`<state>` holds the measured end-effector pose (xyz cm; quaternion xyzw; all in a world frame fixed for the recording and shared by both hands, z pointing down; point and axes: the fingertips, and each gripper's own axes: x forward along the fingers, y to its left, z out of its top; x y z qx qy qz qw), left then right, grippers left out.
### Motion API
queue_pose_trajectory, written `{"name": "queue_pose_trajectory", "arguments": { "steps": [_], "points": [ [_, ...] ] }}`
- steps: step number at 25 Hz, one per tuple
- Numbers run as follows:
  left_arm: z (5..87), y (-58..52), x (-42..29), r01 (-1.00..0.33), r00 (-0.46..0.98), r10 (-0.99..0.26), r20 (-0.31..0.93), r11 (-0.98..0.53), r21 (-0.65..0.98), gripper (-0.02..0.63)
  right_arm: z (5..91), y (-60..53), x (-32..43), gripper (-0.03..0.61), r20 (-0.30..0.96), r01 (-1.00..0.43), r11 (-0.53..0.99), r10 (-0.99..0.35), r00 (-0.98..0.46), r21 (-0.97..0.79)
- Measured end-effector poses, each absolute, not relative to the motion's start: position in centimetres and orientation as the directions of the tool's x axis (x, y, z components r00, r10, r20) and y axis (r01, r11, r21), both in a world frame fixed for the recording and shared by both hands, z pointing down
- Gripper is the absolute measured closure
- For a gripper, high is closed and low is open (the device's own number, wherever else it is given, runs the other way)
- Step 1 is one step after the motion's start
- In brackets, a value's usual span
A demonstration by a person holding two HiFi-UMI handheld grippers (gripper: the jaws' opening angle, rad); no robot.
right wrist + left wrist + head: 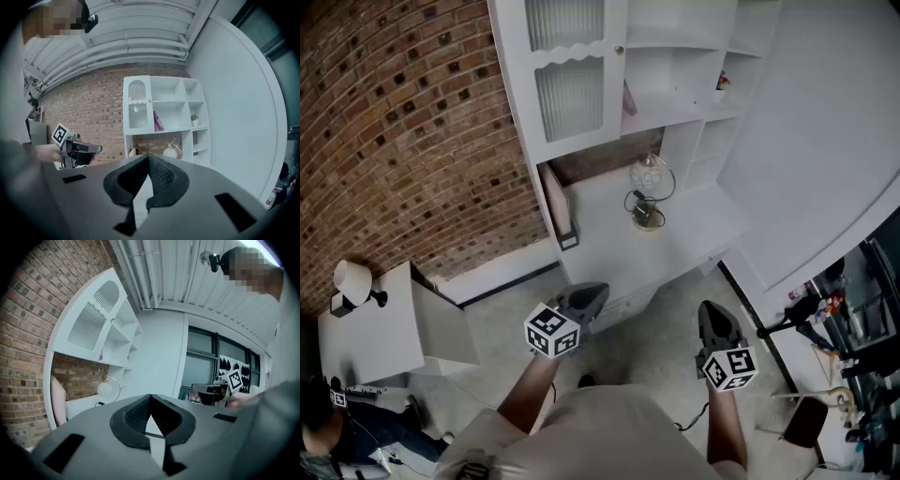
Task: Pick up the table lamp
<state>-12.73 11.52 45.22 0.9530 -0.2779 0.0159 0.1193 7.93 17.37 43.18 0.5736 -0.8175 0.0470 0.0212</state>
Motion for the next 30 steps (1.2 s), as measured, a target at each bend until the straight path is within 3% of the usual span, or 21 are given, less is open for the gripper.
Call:
{"name": "queue_pose_trajectory", "arguments": {
  "steps": [23,30],
  "points": [
    [45.0,11.7,-11.1,-0.539,0.841,-0.534,0.087,-0.814,0.215,0.598,42.9,17.2,7.4,0.566,0.090,-0.924,0.382,-0.920,-0.381,-0.010],
    [45.2,12.2,-10.4,-0.556,0.830,-0.549,0.095,-0.803,0.213,0.568,43.1,18.0,8.9,0.531,0.088,-0.929,0.368,-0.925,-0.369,-0.026]
  ]
}}
